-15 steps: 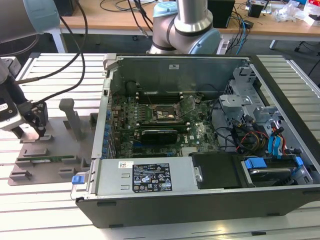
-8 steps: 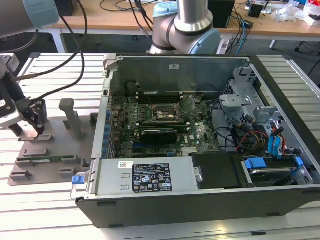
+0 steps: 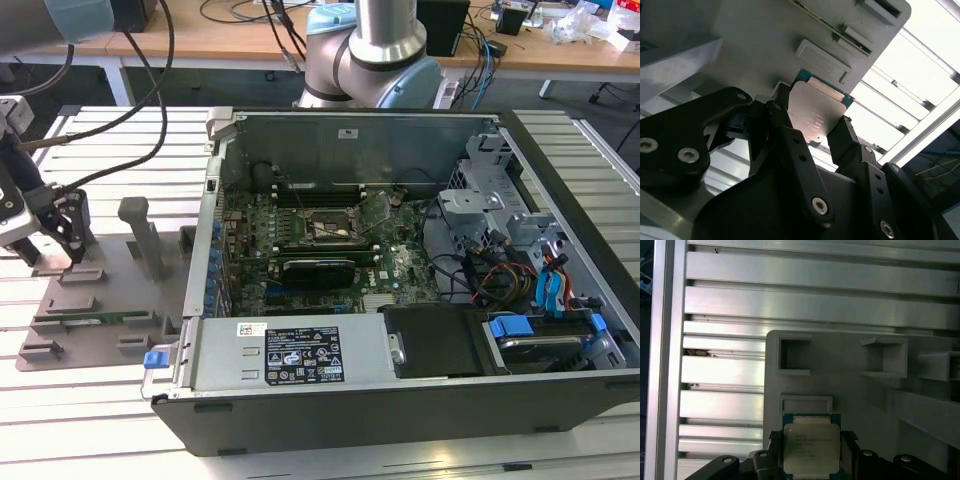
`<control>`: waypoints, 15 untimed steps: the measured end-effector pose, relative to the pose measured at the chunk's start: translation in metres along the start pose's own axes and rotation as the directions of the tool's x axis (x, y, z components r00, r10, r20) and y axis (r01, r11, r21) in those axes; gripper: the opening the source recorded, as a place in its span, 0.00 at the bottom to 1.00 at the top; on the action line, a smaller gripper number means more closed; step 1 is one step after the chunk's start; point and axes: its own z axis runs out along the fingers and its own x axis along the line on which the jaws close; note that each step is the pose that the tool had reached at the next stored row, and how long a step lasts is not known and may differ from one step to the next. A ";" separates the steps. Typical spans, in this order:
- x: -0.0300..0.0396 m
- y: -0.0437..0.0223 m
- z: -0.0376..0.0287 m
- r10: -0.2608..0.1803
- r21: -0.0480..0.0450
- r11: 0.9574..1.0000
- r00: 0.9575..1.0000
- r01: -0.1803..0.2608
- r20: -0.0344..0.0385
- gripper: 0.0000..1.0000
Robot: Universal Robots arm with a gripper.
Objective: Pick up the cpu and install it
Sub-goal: 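Pick up the cpu and move it towards the insertion slot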
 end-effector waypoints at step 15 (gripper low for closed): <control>-0.0006 0.0001 -0.0205 0.000 0.001 1.000 1.000 0.000 0.000 0.55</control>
